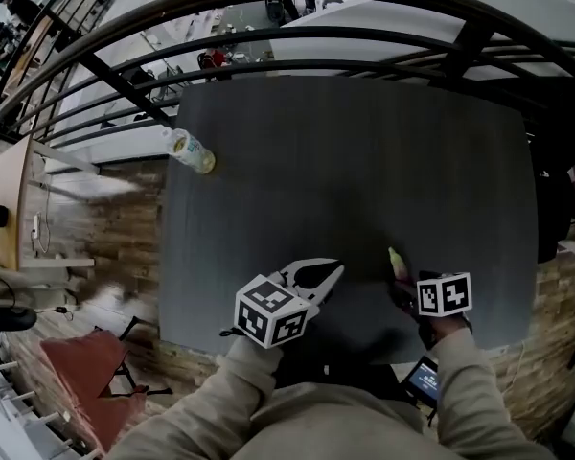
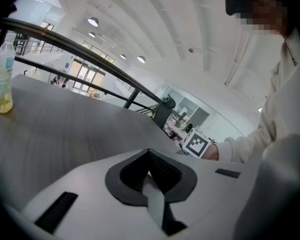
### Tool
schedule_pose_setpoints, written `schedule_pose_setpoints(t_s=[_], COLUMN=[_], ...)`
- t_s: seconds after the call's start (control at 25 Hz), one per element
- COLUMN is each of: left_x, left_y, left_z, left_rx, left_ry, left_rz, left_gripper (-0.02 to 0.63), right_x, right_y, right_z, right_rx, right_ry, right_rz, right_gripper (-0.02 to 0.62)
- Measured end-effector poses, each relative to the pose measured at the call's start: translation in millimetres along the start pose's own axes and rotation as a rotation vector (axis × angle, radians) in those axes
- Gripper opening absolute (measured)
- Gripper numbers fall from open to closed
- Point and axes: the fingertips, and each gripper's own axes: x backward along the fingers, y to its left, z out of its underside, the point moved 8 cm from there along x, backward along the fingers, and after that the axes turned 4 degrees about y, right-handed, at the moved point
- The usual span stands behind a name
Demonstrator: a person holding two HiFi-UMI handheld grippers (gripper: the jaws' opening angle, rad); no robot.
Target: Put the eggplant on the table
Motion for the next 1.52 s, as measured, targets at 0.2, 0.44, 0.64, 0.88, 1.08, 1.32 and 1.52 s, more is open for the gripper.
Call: schedule_pose_setpoints(t_s=[0.2,0.44,0.64,0.88,1.08,1.32,1.52], left_x=[16.3,31.5,46.4,64.6,68.6,84.4,71.9], left_y=[-12.7,-32.7,-53.5,-78.8,-101.8,-107.2,-108.7], left_z=[-21.8,-56.3,-88.9,-116.2,-125.0,-136.0,-138.3], left_rx=[-0.061,-0.144,-0.228,-0.304,-0.369,-0.4,-0.386], left_ry=[-0.031,-0.097,-0.16,-0.208,-0.241,-0.27,-0.283], left_rz=[-0.003,0.025,0.067,0.121,0.139,0.167,0.166], left_gripper=[0.006,0.006,0.006,0.006,0.006,0.006,0.006], right_x=[28.1,80.2,128.5,190.0,233.8,257.5,257.3], right_y=[0.1,23.4,42.2,75.5,93.4,119.7,108.6], right_z=[-8.7,-39.0,-58.7,-68.3,-66.6,-73.6,-72.8], right_rx=[-0.04,0.0,0.121,0.219,0.276,0.337,0.331], right_ry=[-0.101,-0.317,-0.485,-0.695,-0.821,-0.85,-0.83], right_rz=[-0.049,-0.295,-0.407,-0.568,-0.602,-0.582,-0.577], right_gripper=[0.296,0.261,0.04,0.015,0.014,0.013,0.014])
